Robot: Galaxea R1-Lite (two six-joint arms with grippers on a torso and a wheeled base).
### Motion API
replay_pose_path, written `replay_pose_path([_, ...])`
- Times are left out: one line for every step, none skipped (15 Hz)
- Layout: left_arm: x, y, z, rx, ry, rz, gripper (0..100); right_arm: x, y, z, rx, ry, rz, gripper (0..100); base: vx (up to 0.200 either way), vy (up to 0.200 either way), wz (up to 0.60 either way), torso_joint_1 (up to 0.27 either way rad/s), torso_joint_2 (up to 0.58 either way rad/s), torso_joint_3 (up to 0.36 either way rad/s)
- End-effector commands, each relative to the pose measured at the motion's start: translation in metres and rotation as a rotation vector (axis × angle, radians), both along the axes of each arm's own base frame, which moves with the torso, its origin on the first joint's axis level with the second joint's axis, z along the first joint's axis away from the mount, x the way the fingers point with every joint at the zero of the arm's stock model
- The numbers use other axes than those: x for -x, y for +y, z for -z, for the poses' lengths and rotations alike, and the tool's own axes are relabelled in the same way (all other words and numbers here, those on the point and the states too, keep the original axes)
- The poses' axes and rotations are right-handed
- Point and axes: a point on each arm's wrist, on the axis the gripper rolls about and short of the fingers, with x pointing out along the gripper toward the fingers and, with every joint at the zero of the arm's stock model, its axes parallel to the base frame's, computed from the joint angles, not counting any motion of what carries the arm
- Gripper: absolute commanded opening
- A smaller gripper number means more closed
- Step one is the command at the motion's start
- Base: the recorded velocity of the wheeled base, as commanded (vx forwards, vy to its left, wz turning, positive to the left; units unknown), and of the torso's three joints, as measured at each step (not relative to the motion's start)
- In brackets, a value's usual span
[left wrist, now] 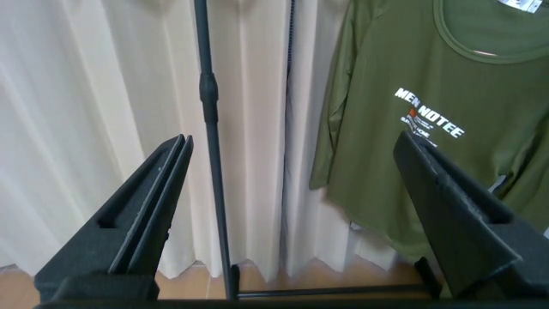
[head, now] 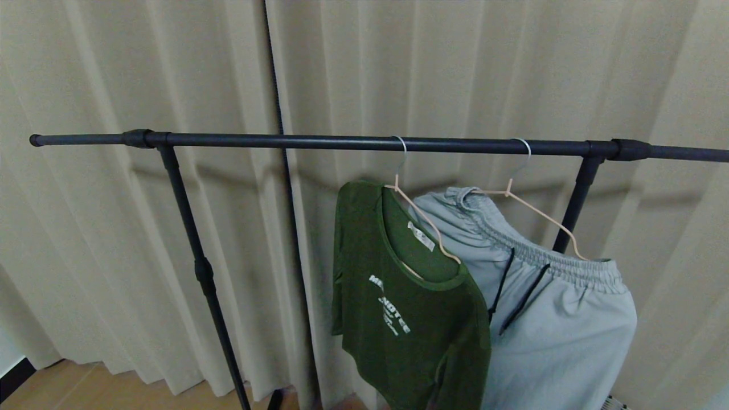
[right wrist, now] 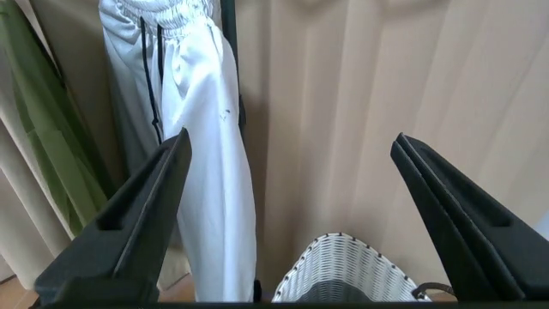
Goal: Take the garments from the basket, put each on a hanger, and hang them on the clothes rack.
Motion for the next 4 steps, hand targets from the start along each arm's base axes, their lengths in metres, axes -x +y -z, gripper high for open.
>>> replay_pose_path([0.0000,0.0000,0.0000,0.000,-0.001,0.000,100,0.0001,0.0000,0.0000,0.000,-0.002,0.000,100,0.000,0.000,0.00,0.000,0.00,0.000])
replay_pose_path([0.0000,0.0000,0.0000,0.000,-0.001,0.000,100,0.0001,-0.0001,-0.0002,-0.005,-0.004,0.000,100,0.000,0.000,0.00,0.000,0.00,0.000])
replay_pose_path([0.0000,0.0000,0.0000,0.000,-0.001,0.000,100,0.0001,-0.0001,-0.0002,-0.003,-0.004,0.000,100,0.000,0.000,0.00,0.000,0.00,0.000])
replay_pose_path([0.0000,0.0000,0.0000,0.000,-0.001,0.000,100,0.0001,-0.0001,-0.0002,0.000,-0.004,0.003,100,0.000,0.000,0.00,0.000,0.00,0.000])
